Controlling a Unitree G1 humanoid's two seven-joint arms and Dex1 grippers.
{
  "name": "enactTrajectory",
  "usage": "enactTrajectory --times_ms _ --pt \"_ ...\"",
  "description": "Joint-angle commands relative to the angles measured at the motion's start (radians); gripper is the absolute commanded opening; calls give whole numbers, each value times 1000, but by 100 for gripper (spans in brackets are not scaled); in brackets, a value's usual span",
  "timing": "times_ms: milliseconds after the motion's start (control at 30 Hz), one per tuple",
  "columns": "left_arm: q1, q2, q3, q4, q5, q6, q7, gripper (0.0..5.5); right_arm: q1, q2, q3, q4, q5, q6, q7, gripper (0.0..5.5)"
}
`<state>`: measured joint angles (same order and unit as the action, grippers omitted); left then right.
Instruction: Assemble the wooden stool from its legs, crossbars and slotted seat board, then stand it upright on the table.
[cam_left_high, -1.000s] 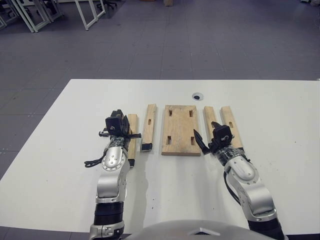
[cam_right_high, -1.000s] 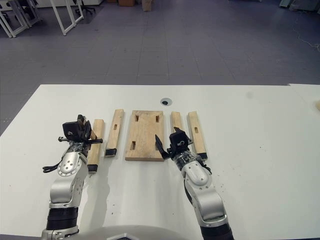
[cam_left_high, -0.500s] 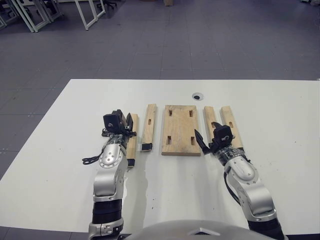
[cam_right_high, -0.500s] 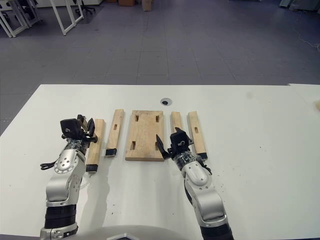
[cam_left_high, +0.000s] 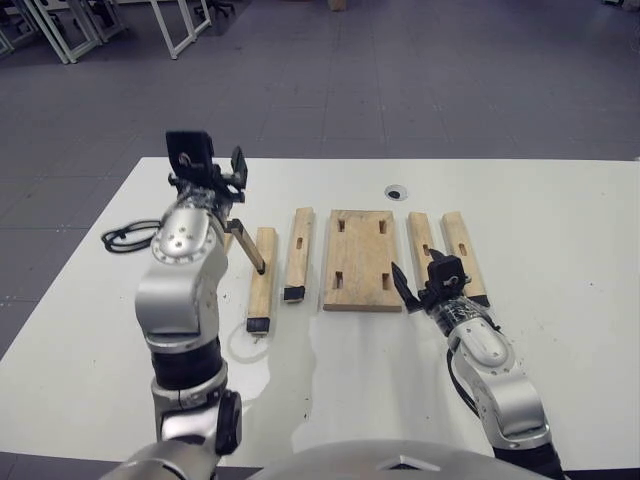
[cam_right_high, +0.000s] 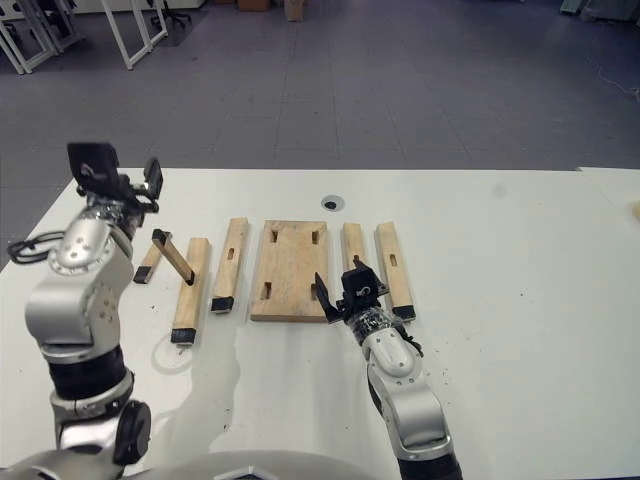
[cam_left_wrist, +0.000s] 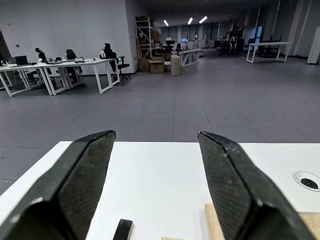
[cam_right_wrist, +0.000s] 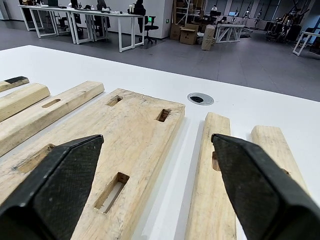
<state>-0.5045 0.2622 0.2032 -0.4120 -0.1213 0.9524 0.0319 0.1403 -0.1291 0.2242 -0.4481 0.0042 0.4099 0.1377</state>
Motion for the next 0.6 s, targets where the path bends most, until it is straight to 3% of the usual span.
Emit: enactTrajectory --times_ms 33,133,333,467,600 --pt "-73 39 25 183 -24 40 -49 307 -15 8 0 6 1 18 2 397" --pt "-82 27 44 228 -40 51 -52 307 -19 10 -2 12 0 16 4 397" --pt "-201 -25 120 74 -152 -21 -61 307 -14 7 -5 8 -1 16 7 397" --pt "-50 -33 82 141 -143 -11 -70 307 -17 7 -3 7 -4 20 10 397" --pt "133 -47 50 305 -102 -133 -76 307 -30 4 -7 15 -3 19 17 397"
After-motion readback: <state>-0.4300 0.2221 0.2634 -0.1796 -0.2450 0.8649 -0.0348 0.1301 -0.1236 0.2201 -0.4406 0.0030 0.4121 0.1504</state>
